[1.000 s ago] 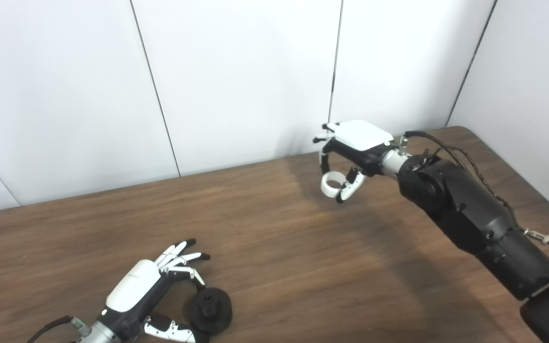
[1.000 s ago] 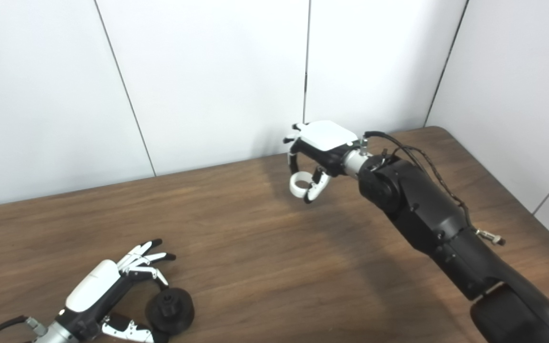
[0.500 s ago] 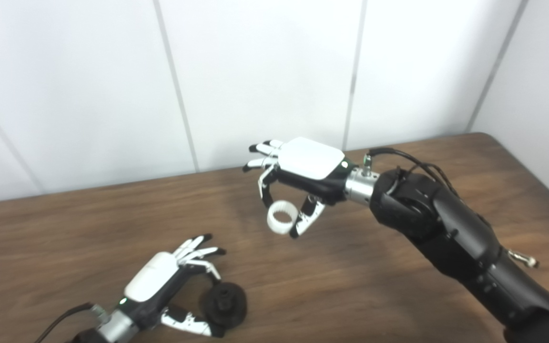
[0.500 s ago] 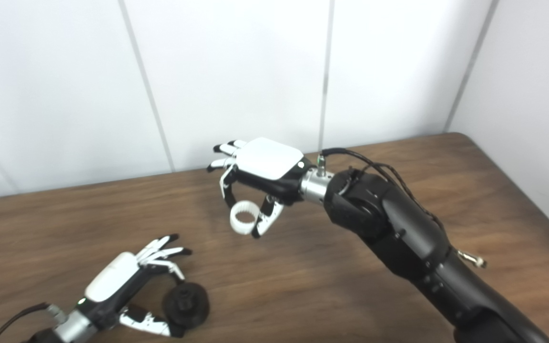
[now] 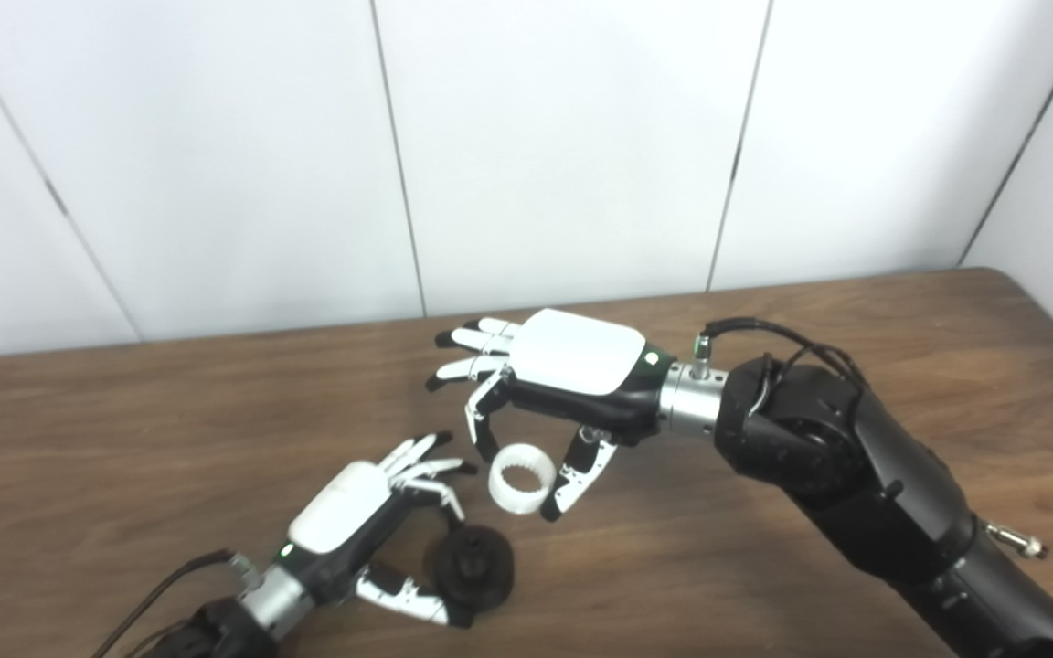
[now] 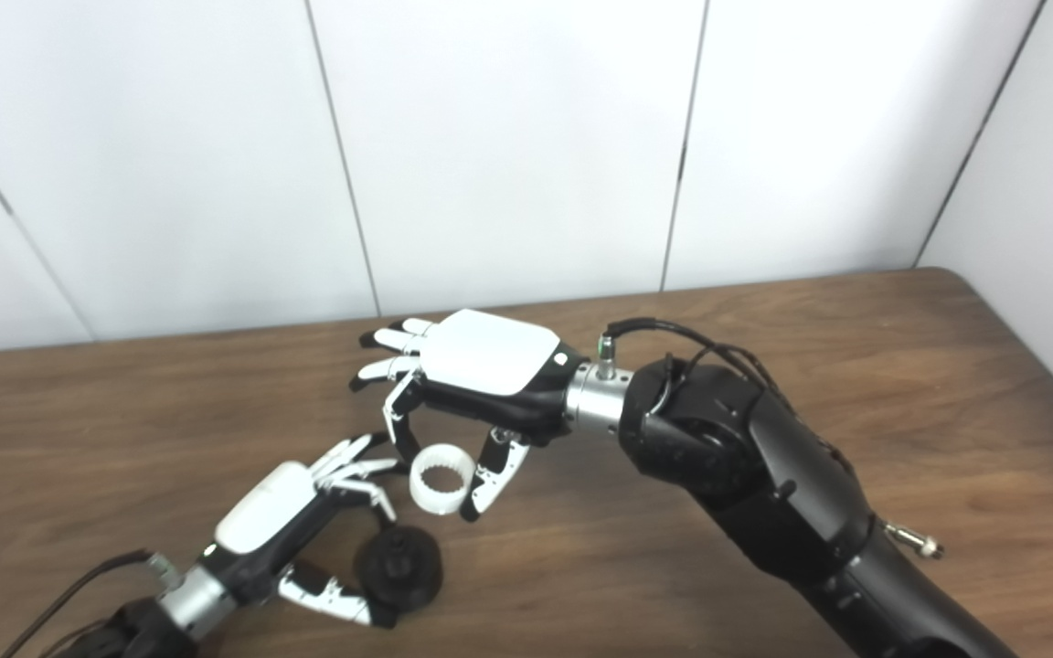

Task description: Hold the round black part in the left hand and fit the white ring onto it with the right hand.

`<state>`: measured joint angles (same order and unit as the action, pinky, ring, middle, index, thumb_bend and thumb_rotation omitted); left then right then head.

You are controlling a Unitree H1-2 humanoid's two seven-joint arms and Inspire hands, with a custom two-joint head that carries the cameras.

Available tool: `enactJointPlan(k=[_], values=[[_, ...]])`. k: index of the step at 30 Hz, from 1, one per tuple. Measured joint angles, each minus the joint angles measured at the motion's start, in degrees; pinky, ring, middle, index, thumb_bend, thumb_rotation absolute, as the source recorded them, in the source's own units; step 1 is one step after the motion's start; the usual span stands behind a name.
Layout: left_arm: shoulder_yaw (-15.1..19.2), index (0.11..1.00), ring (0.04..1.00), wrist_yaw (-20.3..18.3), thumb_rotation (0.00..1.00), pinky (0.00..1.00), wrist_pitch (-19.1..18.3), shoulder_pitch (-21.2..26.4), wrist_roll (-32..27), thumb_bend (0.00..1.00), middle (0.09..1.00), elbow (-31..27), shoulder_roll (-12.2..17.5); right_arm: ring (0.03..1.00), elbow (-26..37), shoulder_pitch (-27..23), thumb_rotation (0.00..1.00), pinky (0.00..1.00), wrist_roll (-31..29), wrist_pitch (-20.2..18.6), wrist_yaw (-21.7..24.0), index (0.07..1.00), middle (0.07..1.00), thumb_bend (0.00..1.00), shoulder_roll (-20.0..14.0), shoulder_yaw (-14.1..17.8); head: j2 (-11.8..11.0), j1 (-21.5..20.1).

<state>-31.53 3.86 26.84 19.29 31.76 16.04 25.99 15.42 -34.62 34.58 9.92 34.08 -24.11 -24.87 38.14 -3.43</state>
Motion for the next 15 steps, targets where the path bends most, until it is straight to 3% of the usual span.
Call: enactJointPlan(k=[15], values=[[0.57,0.481,1.0,-4.33,0.06,1.0,-5.72,-0.89,0.66,0.52,0.874,-4.27,-2.47,1.0,0.59,2.5,0.14,1.0,-1.72,1.9,1.31,0.483,0.935,0.53,1.36,0.0,1.76,5.01]])
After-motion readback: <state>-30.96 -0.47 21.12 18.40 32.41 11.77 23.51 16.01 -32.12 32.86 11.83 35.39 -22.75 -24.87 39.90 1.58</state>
